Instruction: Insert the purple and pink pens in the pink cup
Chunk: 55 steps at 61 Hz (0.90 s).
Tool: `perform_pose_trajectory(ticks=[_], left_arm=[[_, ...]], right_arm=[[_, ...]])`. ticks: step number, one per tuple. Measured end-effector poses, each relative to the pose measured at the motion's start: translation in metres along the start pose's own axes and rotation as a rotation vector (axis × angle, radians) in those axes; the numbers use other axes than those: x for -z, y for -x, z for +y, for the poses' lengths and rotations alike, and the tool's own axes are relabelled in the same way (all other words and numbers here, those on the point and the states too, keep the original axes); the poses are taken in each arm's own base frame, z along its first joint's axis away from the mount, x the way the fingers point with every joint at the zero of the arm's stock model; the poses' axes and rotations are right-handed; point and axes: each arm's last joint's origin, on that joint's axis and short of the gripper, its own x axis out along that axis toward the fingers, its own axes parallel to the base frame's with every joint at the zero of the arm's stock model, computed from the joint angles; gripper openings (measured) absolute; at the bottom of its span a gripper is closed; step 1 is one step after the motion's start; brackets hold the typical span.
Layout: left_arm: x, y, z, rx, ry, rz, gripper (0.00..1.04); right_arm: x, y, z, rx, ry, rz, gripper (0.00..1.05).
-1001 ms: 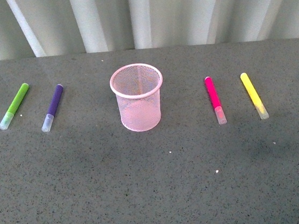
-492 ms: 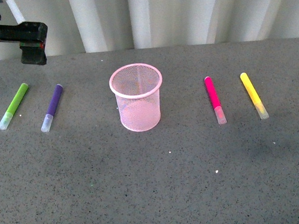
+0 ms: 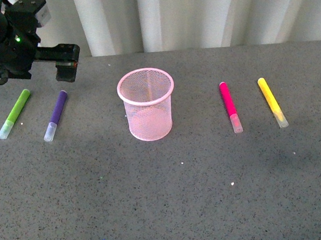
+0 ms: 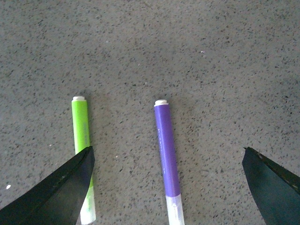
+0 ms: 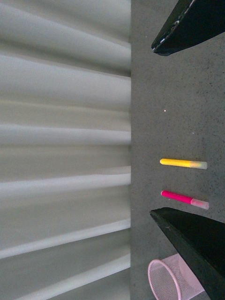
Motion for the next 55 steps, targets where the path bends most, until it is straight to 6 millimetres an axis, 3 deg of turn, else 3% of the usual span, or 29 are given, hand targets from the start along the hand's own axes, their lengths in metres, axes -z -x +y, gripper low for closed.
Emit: perform_pose_trajectory(ticks=[18, 39, 45, 55], left_arm=[[0.017, -0.033, -0.001, -0.002, 0.019, 0.057, 0.98], [0.017, -0.052, -0.005, 0.002, 0.035, 0.062, 0.98], [0.022, -0.060, -0.008, 0.003, 0.031, 0.071, 0.76], [0.022, -0.063, -0.010, 0.011, 0.031, 0.056, 0.52]], right_arm=[[0.000, 0.000, 0.000, 0.000, 0.000, 0.000, 0.98], [0.000, 0.000, 0.000, 0.000, 0.000, 0.000, 0.98], [0.000, 0.000, 0.000, 0.000, 0.000, 0.000, 0.98], [0.000, 0.000, 0.000, 0.000, 0.000, 0.000, 0.98]])
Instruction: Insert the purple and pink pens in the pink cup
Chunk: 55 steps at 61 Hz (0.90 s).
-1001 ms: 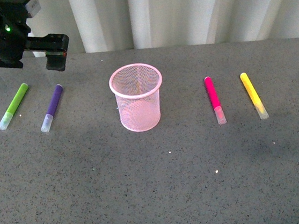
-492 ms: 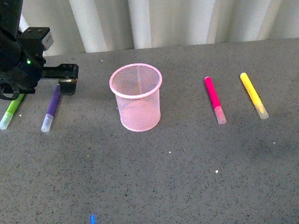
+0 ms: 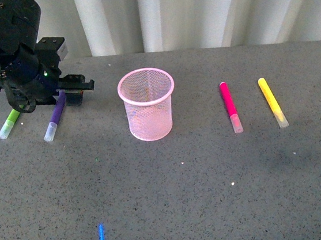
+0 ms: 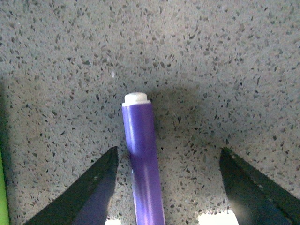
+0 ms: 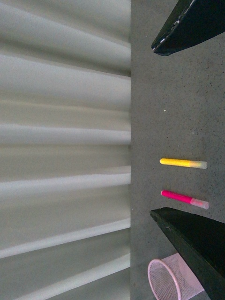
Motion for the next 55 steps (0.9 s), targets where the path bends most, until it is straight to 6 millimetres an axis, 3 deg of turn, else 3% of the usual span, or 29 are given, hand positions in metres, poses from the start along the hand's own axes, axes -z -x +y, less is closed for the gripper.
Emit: perform_pose_trajectory(ticks=[8, 16, 34, 40, 47, 55], left_arm=[[0.000, -0.002, -0.002, 0.002, -0.002, -0.008, 0.29], [-0.001, -0.002, -0.002, -0.004, 0.001, -0.021, 0.13], [0.003, 0.008, 0.011, -0.003, 0.066, -0.098, 0.13], [-0.006, 0.034, 0.023, 0.001, 0.126, -0.218, 0.13], [-0.021, 0.097, 0.043, 0.002, 0.189, -0.487, 0.13], [-0.020, 0.151, 0.054, 0.001, 0.257, -0.693, 0.13]], right_arm=[[0.000, 0.000, 0.000, 0.000, 0.000, 0.000, 0.98], [0.000, 0.000, 0.000, 0.000, 0.000, 0.000, 0.98], [0.000, 0.000, 0.000, 0.000, 0.000, 0.000, 0.98], [0.000, 0.000, 0.000, 0.000, 0.000, 0.000, 0.98], [0.000, 0.000, 0.000, 0.000, 0.000, 0.000, 0.98], [0.000, 0.000, 0.000, 0.000, 0.000, 0.000, 0.98]])
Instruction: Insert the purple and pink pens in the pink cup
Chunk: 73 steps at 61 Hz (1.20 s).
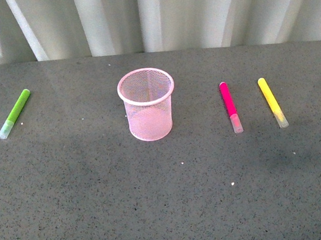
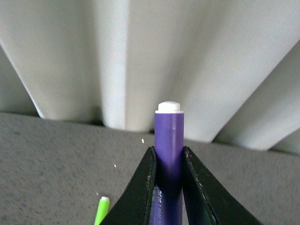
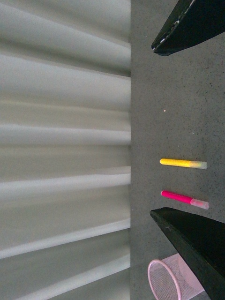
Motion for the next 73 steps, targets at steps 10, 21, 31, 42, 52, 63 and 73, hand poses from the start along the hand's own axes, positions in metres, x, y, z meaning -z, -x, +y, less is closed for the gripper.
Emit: perform_pose_trajectory(ticks=[10, 21, 31, 42, 52, 63, 73], left_arm=[[-0.016, 0.052, -0.004, 0.016, 0.096, -0.189, 0.13], [-0.003, 0.074, -0.040, 0.109, 0.176, -0.254, 0.13], [0.004, 0.076, -0.081, 0.210, 0.247, -0.282, 0.13], [0.021, 0.069, -0.107, 0.241, 0.324, -0.294, 0.13], [0.045, 0.059, -0.121, 0.246, 0.417, -0.309, 0.13], [0.076, 0.048, -0.135, 0.258, 0.451, -0.262, 0.13], [0.099, 0.030, -0.143, 0.261, 0.458, -0.233, 0.13]], right_arm=[[0.000, 0.000, 0.000, 0.000, 0.000, 0.000, 0.98], [0.000, 0.000, 0.000, 0.000, 0.000, 0.000, 0.98], [0.000, 0.000, 0.000, 0.000, 0.000, 0.000, 0.98], [0.000, 0.000, 0.000, 0.000, 0.000, 0.000, 0.98], [0.000, 0.000, 0.000, 0.000, 0.000, 0.000, 0.98], [0.000, 0.000, 0.000, 0.000, 0.000, 0.000, 0.98], [0.000, 0.000, 0.000, 0.000, 0.000, 0.000, 0.98]])
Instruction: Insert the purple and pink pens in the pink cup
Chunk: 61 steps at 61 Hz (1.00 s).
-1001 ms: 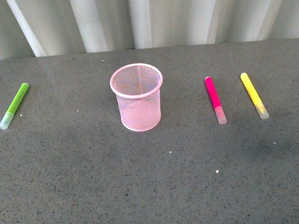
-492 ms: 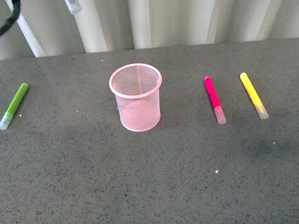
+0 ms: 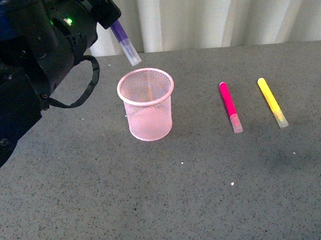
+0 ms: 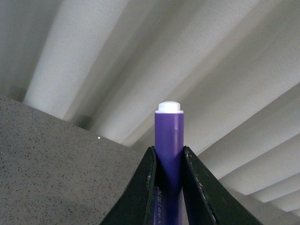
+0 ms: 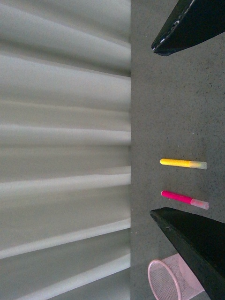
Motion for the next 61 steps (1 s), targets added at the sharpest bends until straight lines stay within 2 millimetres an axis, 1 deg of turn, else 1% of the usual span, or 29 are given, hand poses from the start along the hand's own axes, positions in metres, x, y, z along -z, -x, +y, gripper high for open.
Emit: perform_pose_trajectory(ticks=[6, 13, 30, 38, 49, 51, 54, 56, 57, 61], left_arm=[[0.011, -0.009, 0.009, -0.016, -0.003, 0.018, 0.13], [0.017, -0.010, 0.016, -0.024, -0.005, 0.027, 0.13], [0.028, -0.013, 0.023, -0.023, -0.008, 0.041, 0.13], [0.028, -0.014, 0.023, -0.020, -0.009, 0.045, 0.13], [0.027, -0.014, 0.025, -0.012, -0.009, 0.051, 0.43], [0.027, -0.014, 0.026, -0.012, -0.009, 0.051, 0.50], [0.026, -0.014, 0.027, -0.013, -0.011, 0.050, 0.57], [0.025, -0.015, 0.027, -0.014, -0.011, 0.048, 0.64], [0.024, -0.015, 0.028, -0.013, -0.011, 0.048, 0.66], [0.020, -0.014, 0.029, -0.014, -0.015, 0.044, 0.78]], right_arm=[[0.000, 0.000, 0.000, 0.000, 0.000, 0.000, 0.98], [0.000, 0.000, 0.000, 0.000, 0.000, 0.000, 0.98], [0.000, 0.000, 0.000, 0.000, 0.000, 0.000, 0.98], [0.000, 0.000, 0.000, 0.000, 0.000, 0.000, 0.98], [0.000, 0.000, 0.000, 0.000, 0.000, 0.000, 0.98], [0.000, 0.000, 0.000, 0.000, 0.000, 0.000, 0.98], [0.000, 0.000, 0.000, 0.000, 0.000, 0.000, 0.98], [0.000, 0.000, 0.000, 0.000, 0.000, 0.000, 0.98], [0.000, 0.000, 0.000, 0.000, 0.000, 0.000, 0.98], [0.000, 0.000, 0.000, 0.000, 0.000, 0.000, 0.98]])
